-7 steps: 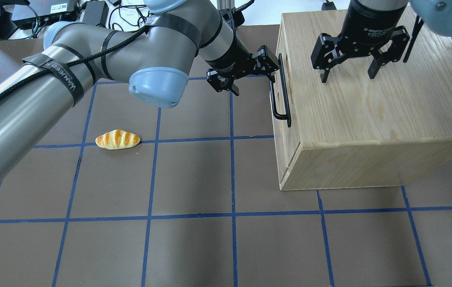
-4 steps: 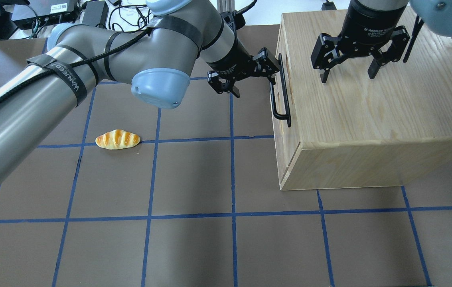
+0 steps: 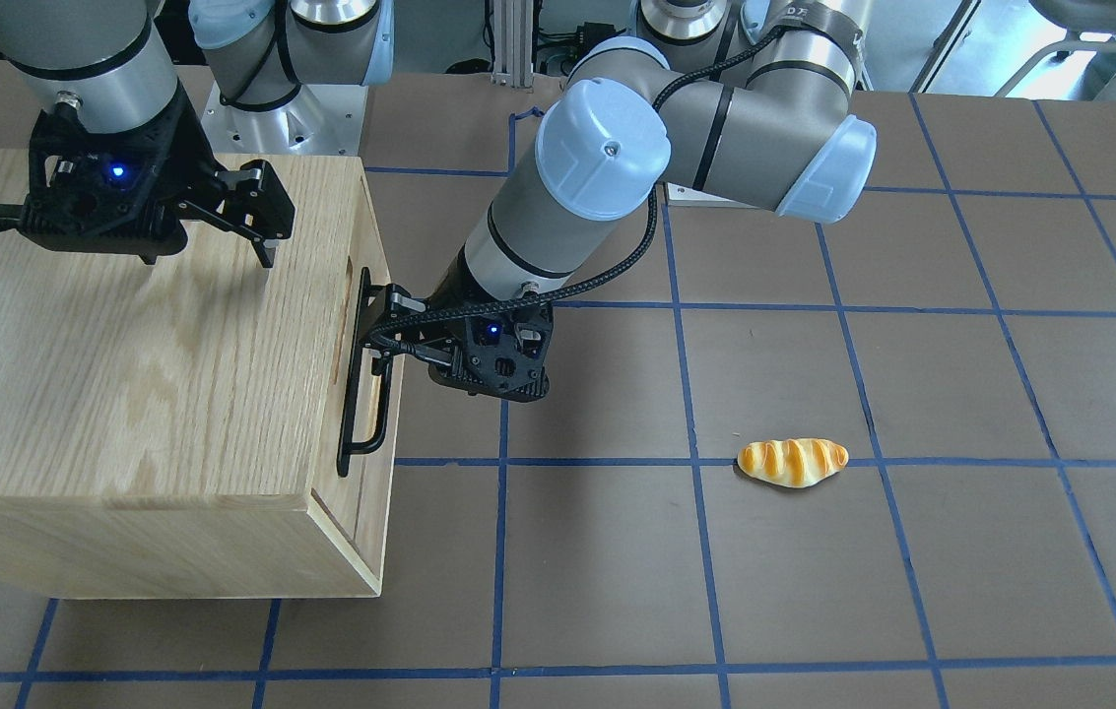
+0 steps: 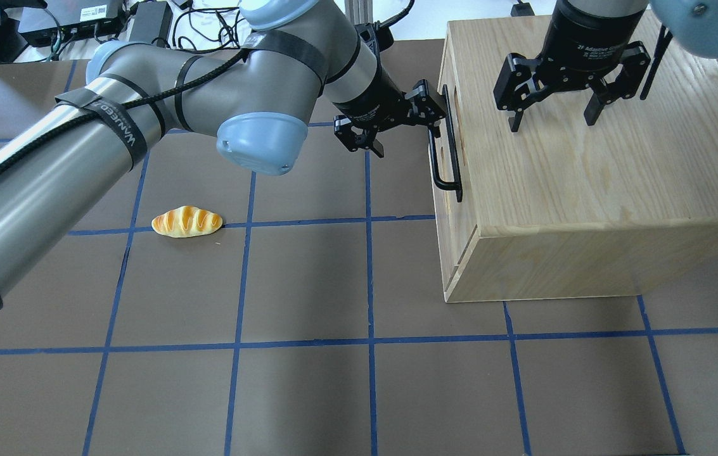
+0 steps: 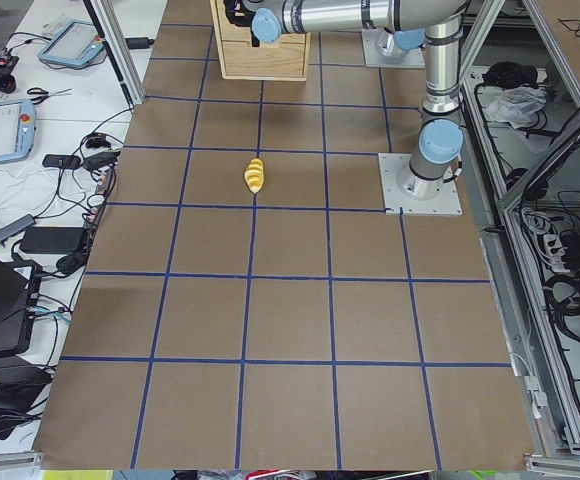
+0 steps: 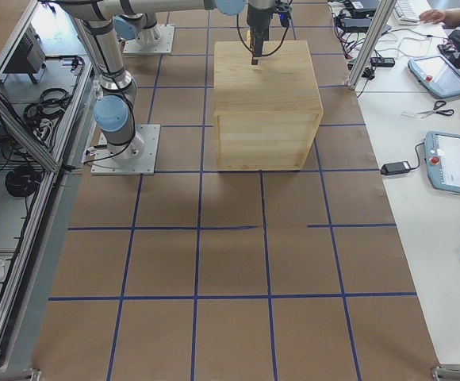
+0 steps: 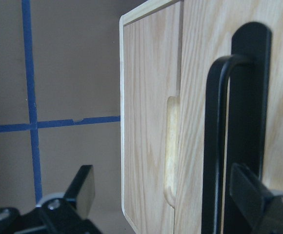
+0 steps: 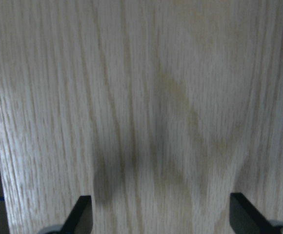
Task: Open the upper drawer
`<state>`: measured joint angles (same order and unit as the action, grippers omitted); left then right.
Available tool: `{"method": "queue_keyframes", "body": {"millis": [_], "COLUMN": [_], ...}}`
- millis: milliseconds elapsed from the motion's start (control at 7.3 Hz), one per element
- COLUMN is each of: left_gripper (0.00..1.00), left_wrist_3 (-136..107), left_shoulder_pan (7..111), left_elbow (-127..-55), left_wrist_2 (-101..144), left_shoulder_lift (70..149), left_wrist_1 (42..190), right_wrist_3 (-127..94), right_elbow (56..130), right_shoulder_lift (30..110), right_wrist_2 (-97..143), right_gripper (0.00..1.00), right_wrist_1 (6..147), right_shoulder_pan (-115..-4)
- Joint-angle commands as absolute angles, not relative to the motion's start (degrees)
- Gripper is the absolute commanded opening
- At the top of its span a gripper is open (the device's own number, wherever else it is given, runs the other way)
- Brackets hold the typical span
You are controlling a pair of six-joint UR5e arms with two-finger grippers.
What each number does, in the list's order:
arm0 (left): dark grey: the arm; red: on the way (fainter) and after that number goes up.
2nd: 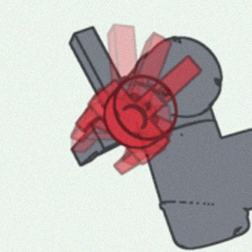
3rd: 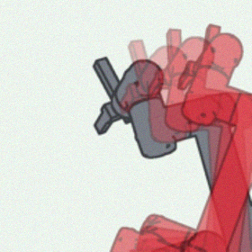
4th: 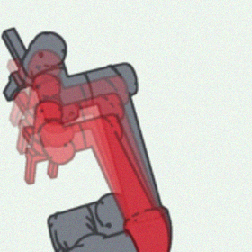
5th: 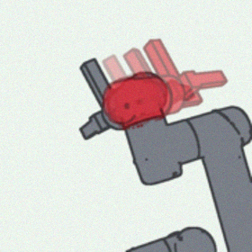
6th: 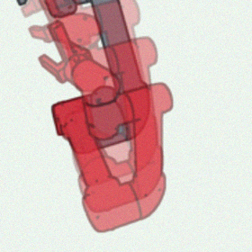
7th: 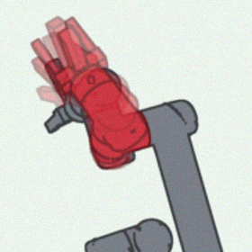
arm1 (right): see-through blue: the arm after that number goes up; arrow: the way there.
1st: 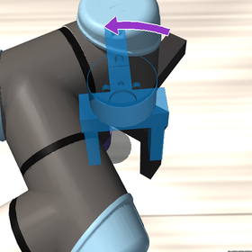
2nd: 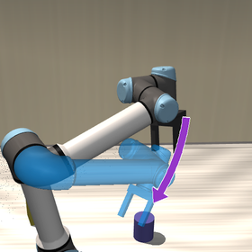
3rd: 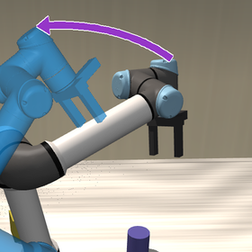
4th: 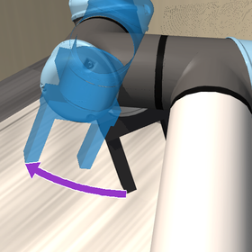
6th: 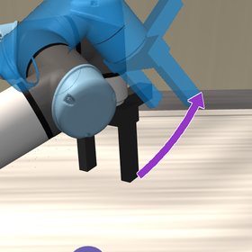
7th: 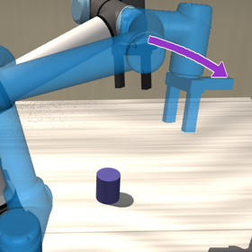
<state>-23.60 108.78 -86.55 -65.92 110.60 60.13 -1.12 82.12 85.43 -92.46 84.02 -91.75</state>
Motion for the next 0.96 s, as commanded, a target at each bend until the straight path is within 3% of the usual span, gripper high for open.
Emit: {"method": "queue_keyframes", "body": {"millis": [0,822], "left_gripper": [1.00,1.00], "left_wrist_3": [-23.47,-21.11], "left_shoulder_pan": [108.81,108.81], "left_elbow": [-87.01,-88.07], "left_wrist_2": [-65.92,-66.88], "left_shoulder_lift": [110.65,110.74], "left_wrist_1": [60.12,58.97], "right_wrist_3": [-1.06,-1.06], "right_elbow": [82.09,82.09], "right_shoulder_lift": [85.43,85.43], "right_wrist_2": [-92.46,-92.46], "right_gripper": [1.00,1.00], "right_wrist_1": [84.02,84.02], "right_shoulder_pan": [-91.76,-91.76]}}
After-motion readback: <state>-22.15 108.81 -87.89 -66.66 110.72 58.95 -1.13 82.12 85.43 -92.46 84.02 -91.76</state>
